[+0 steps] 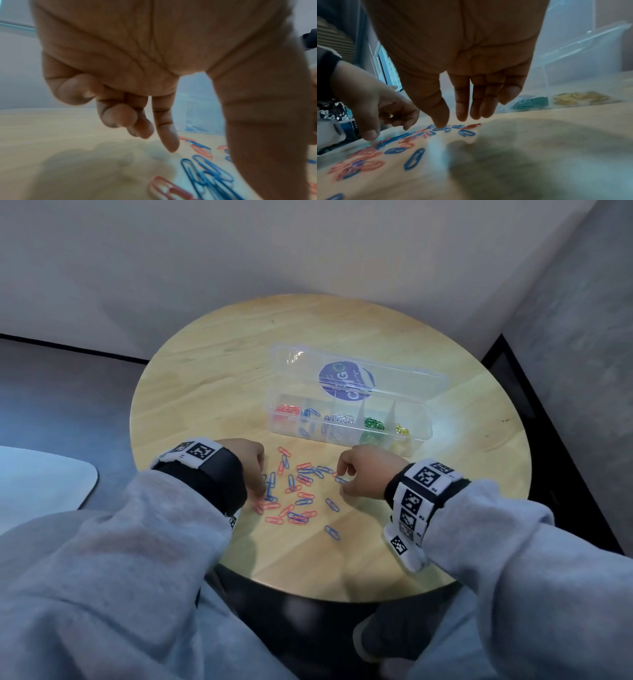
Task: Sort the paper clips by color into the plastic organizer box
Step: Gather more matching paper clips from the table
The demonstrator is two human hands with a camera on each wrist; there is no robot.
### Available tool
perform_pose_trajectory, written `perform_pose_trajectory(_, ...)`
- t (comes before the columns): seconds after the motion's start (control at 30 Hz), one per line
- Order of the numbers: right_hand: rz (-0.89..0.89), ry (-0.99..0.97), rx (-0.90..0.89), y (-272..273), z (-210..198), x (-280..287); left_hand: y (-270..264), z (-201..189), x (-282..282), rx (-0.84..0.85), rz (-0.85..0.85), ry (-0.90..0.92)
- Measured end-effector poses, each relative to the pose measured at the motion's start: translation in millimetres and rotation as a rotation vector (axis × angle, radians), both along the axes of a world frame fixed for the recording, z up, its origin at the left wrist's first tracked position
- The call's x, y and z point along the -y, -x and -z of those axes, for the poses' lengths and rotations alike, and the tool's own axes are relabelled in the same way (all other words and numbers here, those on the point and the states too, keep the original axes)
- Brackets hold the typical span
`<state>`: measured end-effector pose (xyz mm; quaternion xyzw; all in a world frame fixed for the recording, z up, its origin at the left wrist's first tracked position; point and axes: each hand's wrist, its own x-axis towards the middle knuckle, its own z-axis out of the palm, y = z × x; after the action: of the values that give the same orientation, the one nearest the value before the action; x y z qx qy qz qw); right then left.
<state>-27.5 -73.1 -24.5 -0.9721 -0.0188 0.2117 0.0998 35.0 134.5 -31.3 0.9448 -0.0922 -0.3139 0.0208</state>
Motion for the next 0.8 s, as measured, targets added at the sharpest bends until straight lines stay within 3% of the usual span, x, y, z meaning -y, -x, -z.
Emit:
perform_pose_trajectory(0.2,0.053,-0.004,-0.050,5,6,3,6,0,9,-0.029,0.008,-0.035)
perform_pose_trajectory(0.53,-0.153,0.038,-0.083,17,6,-10,7,9,16,0.039,0.029,-0.042)
perform_pose_trajectory(0.8,-0.143,-0.036,-0.059,16,7,-14,5,8,19,0.077,0.029,-0.006)
